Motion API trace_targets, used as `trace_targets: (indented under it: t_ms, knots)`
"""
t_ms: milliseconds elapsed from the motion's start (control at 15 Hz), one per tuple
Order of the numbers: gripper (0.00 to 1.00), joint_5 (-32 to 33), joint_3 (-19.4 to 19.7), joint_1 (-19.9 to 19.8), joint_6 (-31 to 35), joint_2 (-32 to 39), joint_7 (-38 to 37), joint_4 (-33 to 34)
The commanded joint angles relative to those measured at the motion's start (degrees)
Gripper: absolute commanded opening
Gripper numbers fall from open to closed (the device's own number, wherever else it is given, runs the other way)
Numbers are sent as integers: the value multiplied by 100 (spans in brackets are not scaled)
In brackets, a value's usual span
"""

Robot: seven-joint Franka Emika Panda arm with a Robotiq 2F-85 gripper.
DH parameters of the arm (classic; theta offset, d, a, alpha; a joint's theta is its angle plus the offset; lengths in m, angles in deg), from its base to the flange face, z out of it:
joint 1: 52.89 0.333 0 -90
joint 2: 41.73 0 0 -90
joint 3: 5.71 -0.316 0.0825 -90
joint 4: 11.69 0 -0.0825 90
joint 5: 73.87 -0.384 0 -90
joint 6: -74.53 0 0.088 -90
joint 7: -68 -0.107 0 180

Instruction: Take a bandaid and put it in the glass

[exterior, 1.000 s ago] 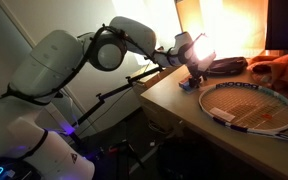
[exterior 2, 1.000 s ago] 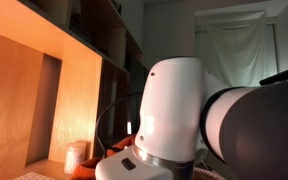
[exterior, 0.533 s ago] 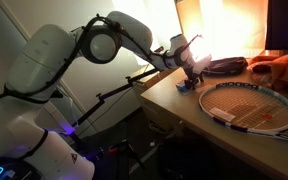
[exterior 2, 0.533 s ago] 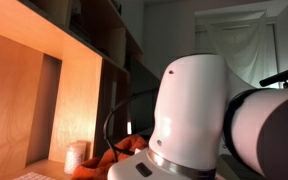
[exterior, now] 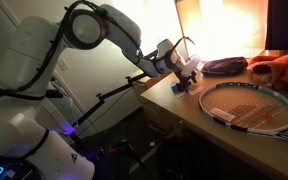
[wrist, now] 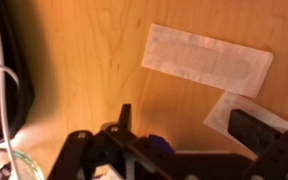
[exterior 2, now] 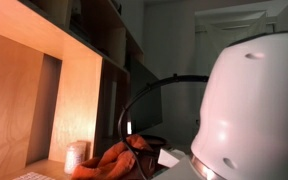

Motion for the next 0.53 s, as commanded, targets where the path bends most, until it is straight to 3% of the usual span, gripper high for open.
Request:
trace_targets:
  t_ms: [0, 467]
  knots:
    - [100, 474, 356, 312, 337, -699, -781, -989]
    - [100, 1744, 372, 417, 292, -1415, -2264, -1905]
